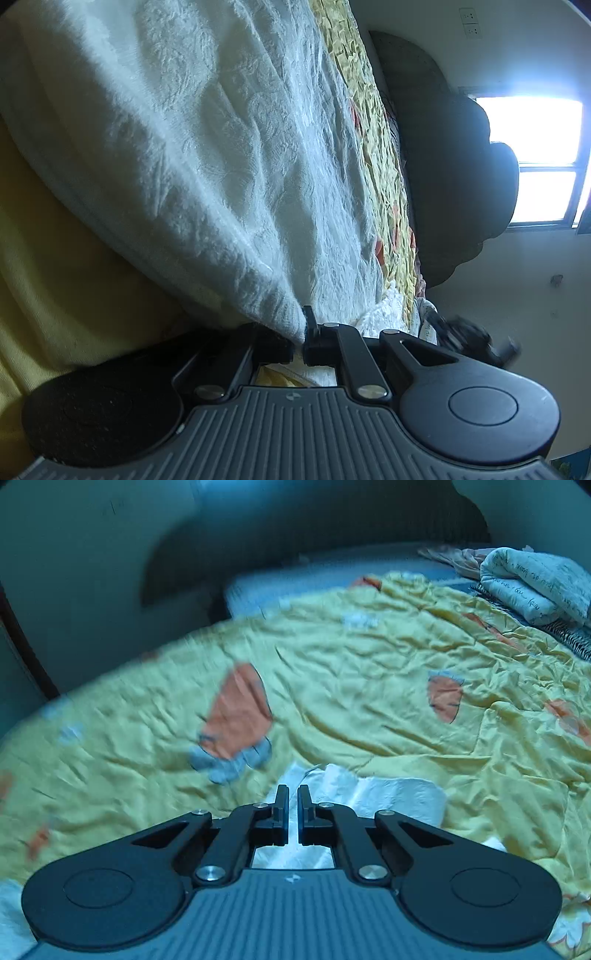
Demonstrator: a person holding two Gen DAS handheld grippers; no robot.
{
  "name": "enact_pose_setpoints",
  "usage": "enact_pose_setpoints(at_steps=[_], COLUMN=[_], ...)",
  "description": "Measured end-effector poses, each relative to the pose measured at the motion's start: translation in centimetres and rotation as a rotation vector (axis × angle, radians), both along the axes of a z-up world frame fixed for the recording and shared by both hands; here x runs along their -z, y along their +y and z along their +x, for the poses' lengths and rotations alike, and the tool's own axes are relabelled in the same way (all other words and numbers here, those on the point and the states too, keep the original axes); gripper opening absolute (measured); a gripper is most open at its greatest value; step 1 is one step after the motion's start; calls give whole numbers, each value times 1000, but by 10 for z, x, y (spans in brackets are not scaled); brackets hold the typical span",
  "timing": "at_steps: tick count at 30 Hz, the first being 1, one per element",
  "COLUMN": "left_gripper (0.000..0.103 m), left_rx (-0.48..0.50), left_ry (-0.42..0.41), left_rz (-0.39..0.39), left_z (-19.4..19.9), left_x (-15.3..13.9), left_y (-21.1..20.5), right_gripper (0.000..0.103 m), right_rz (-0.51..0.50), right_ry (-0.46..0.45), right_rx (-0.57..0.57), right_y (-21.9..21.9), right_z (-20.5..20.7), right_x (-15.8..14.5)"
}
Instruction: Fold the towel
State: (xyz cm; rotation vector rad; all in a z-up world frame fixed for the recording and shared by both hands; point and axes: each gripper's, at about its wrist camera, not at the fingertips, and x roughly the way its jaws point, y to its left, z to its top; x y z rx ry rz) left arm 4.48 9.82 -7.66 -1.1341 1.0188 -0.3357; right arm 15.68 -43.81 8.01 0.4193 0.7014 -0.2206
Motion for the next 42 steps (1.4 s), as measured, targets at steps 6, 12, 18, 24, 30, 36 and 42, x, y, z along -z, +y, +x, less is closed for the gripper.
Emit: enact_pose_setpoints(at_steps=[6, 12, 18, 24, 30, 36, 42], left_gripper=[17, 17, 17, 16, 16, 16, 16], left_rx=[0, 0, 12, 17, 16, 33, 44], left_ry=[-23, -34, -53, -60, -92, -105, -136], left_rz=[20, 22, 18, 22, 40, 25, 25], left_z=[-2, -4, -7, -6, -9, -10, -10], left_x=[-1, -4, -2, -1, -2, 0, 1], left_y=[-3, -6, -5, -3, -5, -3, -1], right_gripper=[7, 7, 7, 8, 13, 30, 68], right_rz=[369, -102, 85, 117, -116, -334, -525], right_ry=[-2, 152, 108, 135, 303, 380, 391], right_rx=[-52, -112, -188, -78, -62, -104, -105], right_y=[-20, 69, 81, 39, 56, 117, 139], right_z=[-20, 26, 35, 34, 72, 90, 98], right_x=[23, 40, 48, 42, 45, 62, 72])
